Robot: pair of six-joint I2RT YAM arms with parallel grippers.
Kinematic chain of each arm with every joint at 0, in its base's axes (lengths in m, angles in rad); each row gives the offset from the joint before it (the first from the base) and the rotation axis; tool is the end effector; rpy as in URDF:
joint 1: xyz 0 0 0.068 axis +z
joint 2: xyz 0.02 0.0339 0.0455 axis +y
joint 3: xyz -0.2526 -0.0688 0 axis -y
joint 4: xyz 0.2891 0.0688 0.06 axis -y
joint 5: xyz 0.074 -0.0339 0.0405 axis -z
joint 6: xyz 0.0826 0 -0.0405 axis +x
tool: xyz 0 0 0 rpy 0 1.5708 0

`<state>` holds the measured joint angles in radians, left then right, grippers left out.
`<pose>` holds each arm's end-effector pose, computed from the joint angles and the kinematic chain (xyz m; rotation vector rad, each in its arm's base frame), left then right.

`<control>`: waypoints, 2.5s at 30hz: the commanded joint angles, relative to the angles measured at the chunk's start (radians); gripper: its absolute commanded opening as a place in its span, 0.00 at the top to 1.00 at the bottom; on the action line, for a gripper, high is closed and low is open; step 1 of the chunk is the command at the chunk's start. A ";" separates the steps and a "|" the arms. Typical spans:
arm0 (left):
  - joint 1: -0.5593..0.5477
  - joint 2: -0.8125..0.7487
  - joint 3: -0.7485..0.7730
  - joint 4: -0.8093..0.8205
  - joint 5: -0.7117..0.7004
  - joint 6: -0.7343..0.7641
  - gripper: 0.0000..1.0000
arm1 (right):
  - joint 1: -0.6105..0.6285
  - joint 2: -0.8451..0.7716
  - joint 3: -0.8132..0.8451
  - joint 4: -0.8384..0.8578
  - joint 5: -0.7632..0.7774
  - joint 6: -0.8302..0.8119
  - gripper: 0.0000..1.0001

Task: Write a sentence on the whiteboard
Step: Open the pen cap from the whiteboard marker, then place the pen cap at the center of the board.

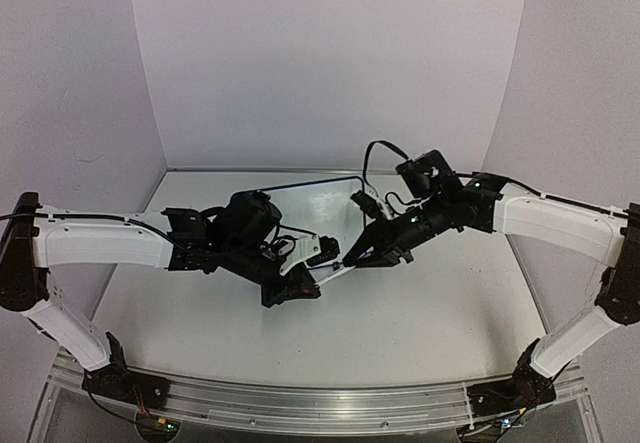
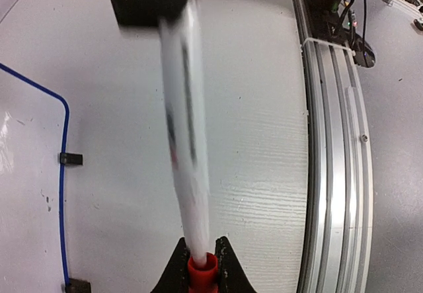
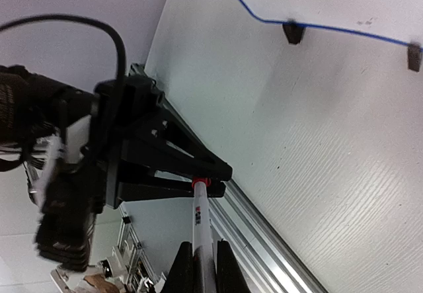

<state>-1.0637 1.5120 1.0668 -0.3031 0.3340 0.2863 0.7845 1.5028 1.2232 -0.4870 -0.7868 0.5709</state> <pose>0.1722 -0.3657 0.1919 1.6313 1.7568 -0.7681 0.2365 0.3187 0.2516 -0.7256 2.5091 1.5175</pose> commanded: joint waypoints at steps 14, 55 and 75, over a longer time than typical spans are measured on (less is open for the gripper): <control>0.016 -0.051 -0.013 -0.072 -0.058 -0.034 1.00 | -0.162 -0.148 0.194 -0.460 0.193 -0.241 1.00; 0.018 0.282 0.022 -0.012 -0.385 -0.553 0.50 | -0.160 -0.446 -0.131 -0.177 0.430 -0.161 1.00; 0.098 -0.134 0.157 -0.410 -0.348 -0.496 0.07 | -0.150 -0.438 -0.175 -0.042 0.391 -0.129 1.00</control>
<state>-1.0248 1.4525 1.1656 -0.6205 -0.0322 -0.2489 0.6231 1.0565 1.0550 -0.5907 -0.3866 0.4255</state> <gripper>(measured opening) 0.925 0.079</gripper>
